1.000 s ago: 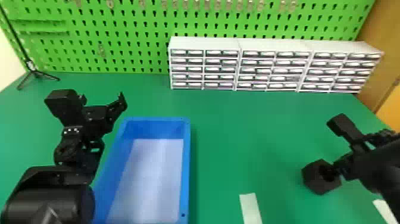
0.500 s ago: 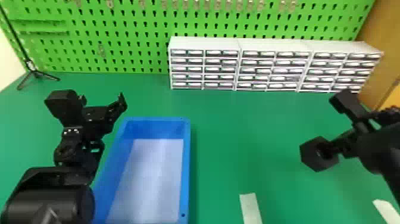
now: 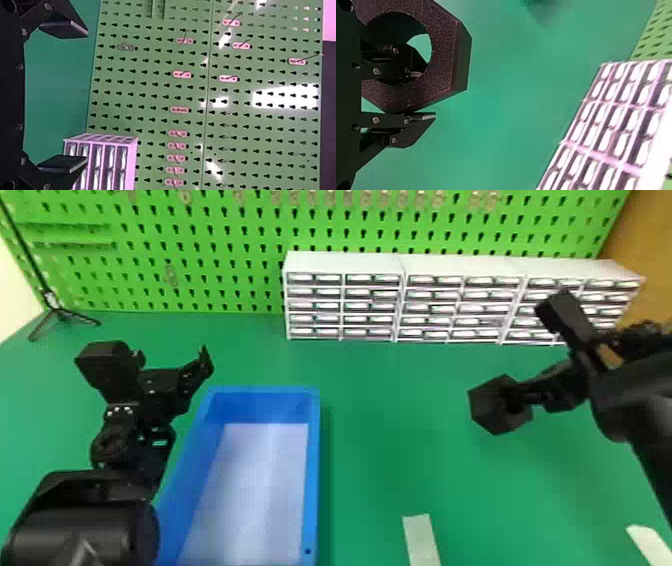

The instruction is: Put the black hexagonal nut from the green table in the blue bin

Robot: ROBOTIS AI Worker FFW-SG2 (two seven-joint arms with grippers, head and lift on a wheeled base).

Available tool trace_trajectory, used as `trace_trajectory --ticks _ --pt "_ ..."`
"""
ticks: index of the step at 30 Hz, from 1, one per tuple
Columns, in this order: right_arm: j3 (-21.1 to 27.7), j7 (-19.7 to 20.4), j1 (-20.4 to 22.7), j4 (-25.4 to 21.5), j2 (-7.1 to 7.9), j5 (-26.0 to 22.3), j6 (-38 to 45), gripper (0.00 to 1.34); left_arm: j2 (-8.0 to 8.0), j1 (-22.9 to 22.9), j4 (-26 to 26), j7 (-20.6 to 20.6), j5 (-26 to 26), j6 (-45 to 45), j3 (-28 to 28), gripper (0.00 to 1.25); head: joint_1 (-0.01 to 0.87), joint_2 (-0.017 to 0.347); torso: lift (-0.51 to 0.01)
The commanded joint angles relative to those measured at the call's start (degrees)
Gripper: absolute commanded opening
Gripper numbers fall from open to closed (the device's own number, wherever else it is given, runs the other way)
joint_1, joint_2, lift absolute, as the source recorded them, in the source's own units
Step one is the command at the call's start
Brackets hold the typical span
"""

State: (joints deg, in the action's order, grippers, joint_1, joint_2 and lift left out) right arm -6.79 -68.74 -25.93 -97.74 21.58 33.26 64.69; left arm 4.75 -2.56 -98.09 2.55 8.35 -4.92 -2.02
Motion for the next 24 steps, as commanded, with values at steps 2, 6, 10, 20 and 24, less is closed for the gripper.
trace_trajectory --ticks 2,6,10,20,24 --pt "-1.6 2.0 -2.5 -0.3 -0.84 -7.9 0.3 0.43 0.0 -0.1 0.0 0.0 0.0 0.0 0.0 1.09 0.686 0.028 -0.096" --pt "-2.9 4.2 -4.5 -0.4 -2.07 -12.8 0.2 0.43 0.0 -0.2 0.0 0.0 0.0 0.0 0.2 1.09 0.686 0.028 -0.096" --pt "-4.2 6.7 -6.1 -0.4 -4.0 -15.7 -0.4 0.43 0.0 -0.3 0.0 0.0 -0.2 -0.1 0.3 1.08 0.686 0.028 -0.096" --pt "-8.0 11.9 -8.4 -0.2 -6.99 -21.1 -2.6 0.43 0.0 -0.3 0.1 0.0 -0.4 -0.1 0.3 1.08 0.686 0.028 -0.096" --pt "-9.8 15.1 -8.7 -0.1 -8.04 -23.9 -3.3 0.43 0.0 -0.5 0.1 0.0 -0.4 -0.1 0.4 1.09 0.686 0.028 -0.096"
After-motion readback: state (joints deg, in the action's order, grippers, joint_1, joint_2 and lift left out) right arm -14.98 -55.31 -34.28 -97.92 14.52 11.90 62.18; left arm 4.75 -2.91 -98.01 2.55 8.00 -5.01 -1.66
